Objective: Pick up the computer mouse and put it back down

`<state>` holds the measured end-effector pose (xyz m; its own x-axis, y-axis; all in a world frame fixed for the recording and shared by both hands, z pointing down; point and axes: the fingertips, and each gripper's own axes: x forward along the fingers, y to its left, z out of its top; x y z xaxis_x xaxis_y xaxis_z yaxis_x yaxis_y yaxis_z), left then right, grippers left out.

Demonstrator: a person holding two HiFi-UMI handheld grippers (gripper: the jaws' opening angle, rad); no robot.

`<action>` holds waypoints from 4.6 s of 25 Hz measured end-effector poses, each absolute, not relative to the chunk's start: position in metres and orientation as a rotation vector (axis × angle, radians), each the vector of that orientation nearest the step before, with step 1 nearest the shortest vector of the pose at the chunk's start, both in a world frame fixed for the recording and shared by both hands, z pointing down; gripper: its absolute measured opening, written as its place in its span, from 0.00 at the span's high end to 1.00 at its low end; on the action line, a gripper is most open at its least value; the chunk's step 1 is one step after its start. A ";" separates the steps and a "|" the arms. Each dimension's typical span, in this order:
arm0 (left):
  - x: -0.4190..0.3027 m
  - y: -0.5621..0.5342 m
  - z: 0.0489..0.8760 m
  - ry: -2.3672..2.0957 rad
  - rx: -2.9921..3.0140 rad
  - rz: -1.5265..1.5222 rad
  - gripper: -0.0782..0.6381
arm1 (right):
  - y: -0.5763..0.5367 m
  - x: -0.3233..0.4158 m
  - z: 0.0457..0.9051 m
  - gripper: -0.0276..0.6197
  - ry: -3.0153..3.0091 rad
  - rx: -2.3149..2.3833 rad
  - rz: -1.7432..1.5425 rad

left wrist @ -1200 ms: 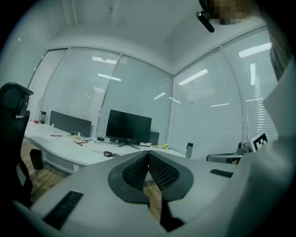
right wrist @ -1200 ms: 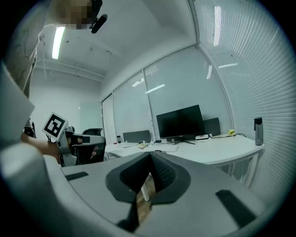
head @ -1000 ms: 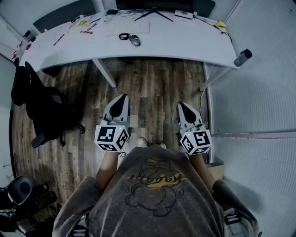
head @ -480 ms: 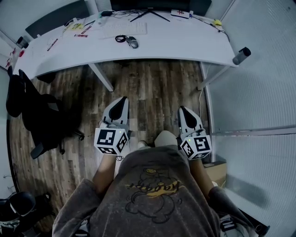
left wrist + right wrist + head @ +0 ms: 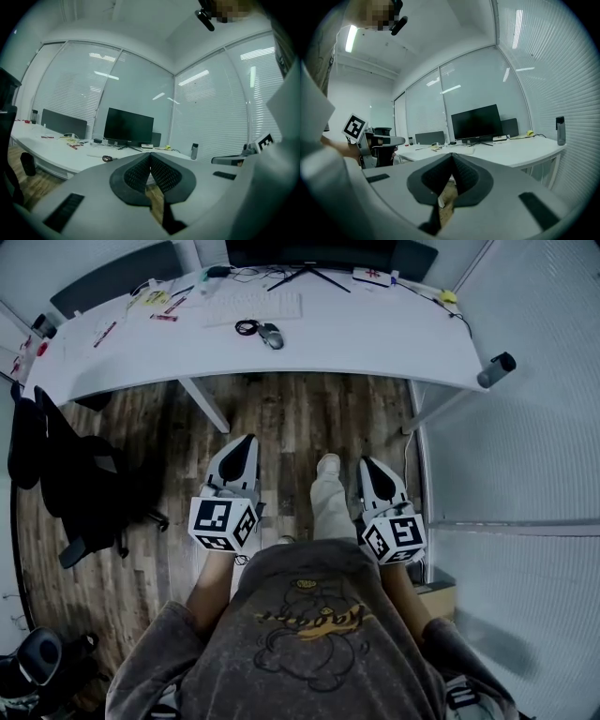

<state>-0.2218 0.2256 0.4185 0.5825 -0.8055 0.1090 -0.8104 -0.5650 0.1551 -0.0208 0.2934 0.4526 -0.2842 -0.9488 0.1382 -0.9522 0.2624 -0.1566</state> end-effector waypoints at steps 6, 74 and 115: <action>-0.214 0.176 0.423 -1.419 2.580 0.028 0.87 | 0.233 -0.005 0.454 0.95 -2.526 1.836 0.310; -0.154 -0.178 0.431 -1.582 2.363 0.146 0.46 | -0.153 0.054 0.449 0.95 -2.726 1.519 0.472; -0.144 -0.230 0.681 -1.488 1.884 0.709 0.37 | -0.159 0.076 0.494 0.95 -2.558 1.517 0.588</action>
